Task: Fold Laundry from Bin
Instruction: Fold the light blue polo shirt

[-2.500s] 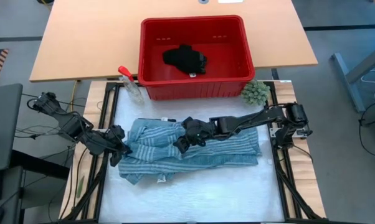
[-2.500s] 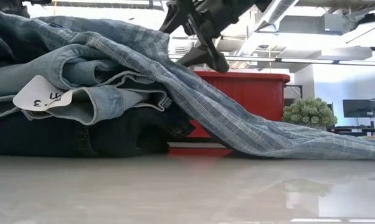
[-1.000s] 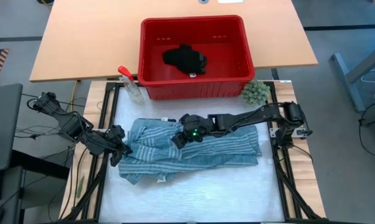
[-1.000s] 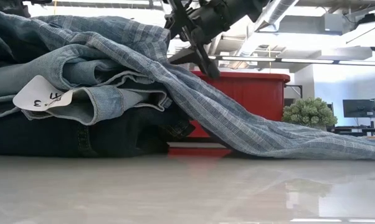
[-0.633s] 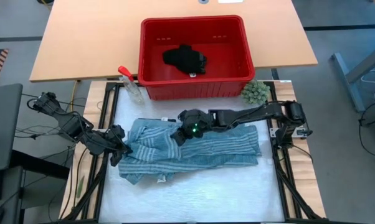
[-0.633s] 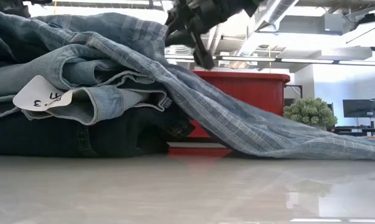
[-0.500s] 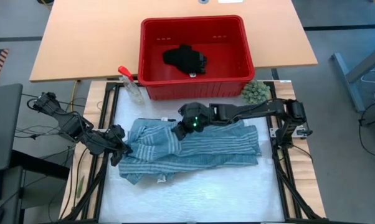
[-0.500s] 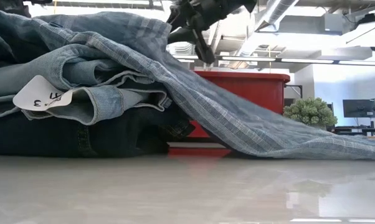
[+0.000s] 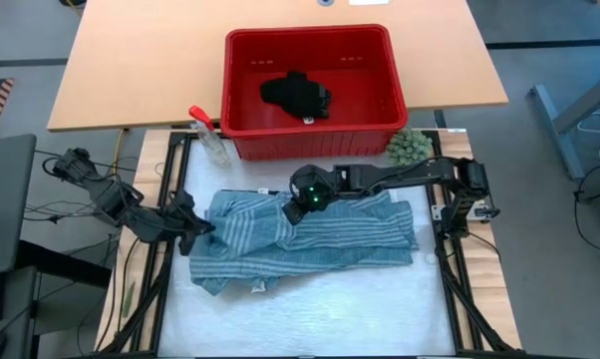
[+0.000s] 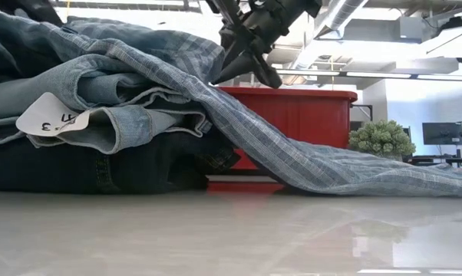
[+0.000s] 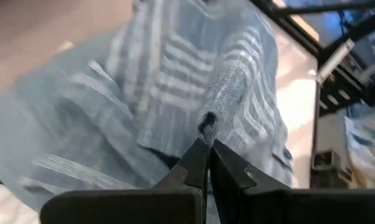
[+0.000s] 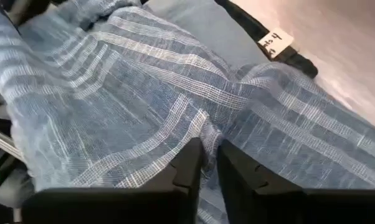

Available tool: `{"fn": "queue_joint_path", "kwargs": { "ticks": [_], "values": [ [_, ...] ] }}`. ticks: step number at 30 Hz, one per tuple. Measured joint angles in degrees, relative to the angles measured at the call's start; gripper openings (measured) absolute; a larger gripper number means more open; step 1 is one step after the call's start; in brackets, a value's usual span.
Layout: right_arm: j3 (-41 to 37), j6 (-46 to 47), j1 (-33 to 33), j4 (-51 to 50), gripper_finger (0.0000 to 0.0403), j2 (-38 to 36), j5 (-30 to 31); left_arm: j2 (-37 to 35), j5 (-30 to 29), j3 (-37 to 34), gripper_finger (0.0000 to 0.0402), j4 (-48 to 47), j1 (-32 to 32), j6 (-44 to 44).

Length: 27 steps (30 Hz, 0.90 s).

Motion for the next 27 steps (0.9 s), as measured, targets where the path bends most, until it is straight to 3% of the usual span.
{"fn": "queue_joint_path", "kwargs": {
  "ticks": [10, 19, 27],
  "values": [
    [-0.02, -3.09, -3.79, -0.98, 0.0162, -0.23, -1.48, 0.02, -2.03, 0.0, 0.0, -3.46, 8.01, 1.02],
    [-0.06, -5.06, -7.6, -6.24, 0.0207, -3.18, -3.4, 0.0, 4.66, 0.0, 0.0004, -12.38, 14.92, -2.98],
    [-0.02, -8.42, -7.59, -11.42, 0.0209, -10.34, -3.43, -0.53, 12.86, 0.26, 0.0076, -18.69, 16.01, -0.57]
  ]
}}
